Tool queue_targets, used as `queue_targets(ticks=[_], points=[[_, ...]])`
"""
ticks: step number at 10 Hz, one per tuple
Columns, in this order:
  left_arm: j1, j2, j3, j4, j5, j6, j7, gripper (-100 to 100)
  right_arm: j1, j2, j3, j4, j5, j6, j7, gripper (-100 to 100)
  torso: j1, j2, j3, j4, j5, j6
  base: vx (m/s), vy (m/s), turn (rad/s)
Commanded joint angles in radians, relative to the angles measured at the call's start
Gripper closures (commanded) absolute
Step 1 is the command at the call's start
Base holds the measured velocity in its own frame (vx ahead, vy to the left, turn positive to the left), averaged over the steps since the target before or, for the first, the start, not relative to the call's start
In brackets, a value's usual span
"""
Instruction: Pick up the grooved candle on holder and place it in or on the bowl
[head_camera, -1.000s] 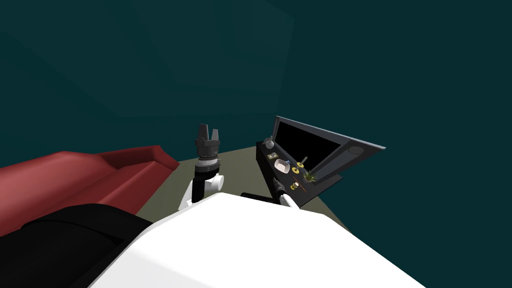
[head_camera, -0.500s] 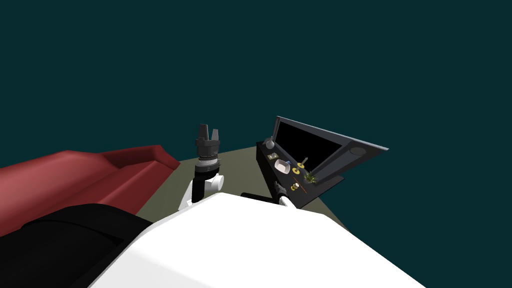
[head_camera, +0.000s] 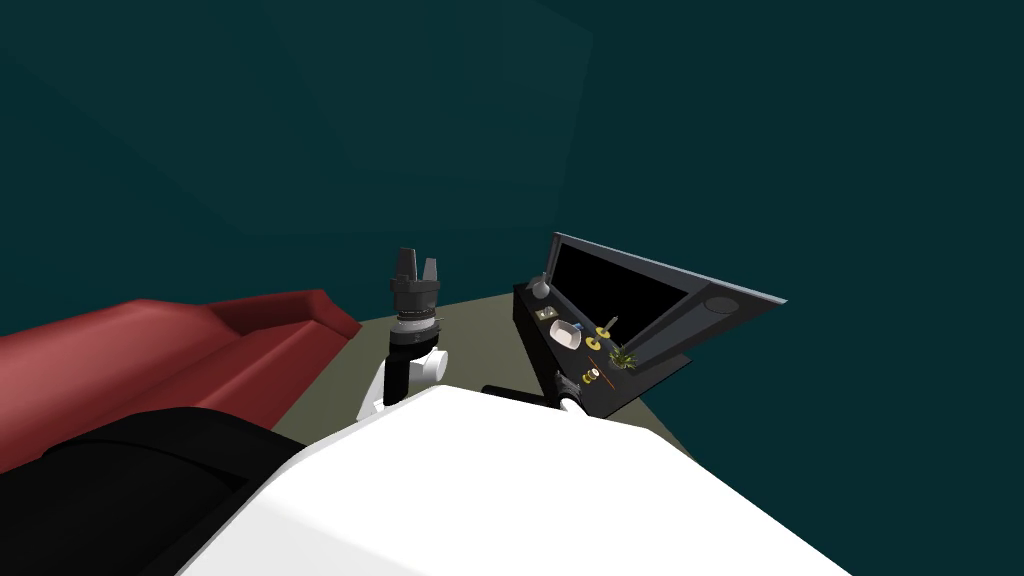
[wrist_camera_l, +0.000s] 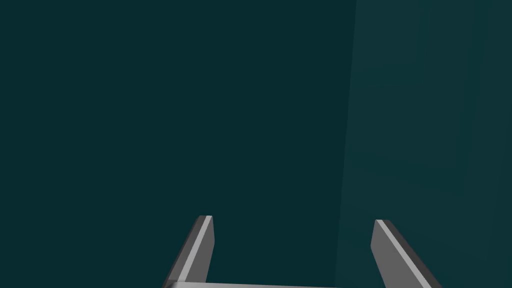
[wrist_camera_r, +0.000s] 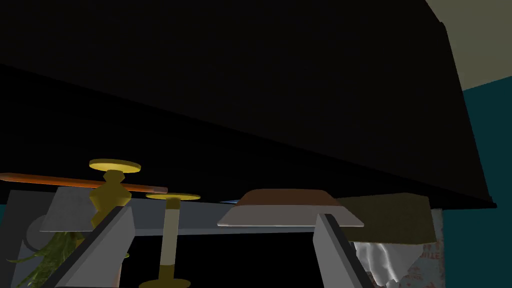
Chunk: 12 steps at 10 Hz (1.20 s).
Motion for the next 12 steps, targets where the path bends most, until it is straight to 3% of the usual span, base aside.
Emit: queue_targets(ticks=[1,8,12], points=[[0.0,0.0,0.0,0.0,0.0,0.0,0.0,0,-0.013,-0.002,0.009,0.044,0.02,0.021,-0.014,-100,0.0,0.0,0.0,0.0,0.0,0.0,0.016,-0.005,0.012],[0.0,0.0,0.0,0.0,0.0,0.0,0.0,0,-0.08,-0.034,0.099,0.287,0.175,0.213,-0.073,-100,0.0,-0.001,0.0,0.0,0.0,0.0,0.027,-0.003,0.027],[0.0,0.0,0.0,0.0,0.0,0.0,0.0,0,-0.093,-0.047,0.118,0.334,0.206,0.251,-0.085,-100,0.0,0.0,0.0,0.0,0.0,0.0,0.015,0.001,0.009]])
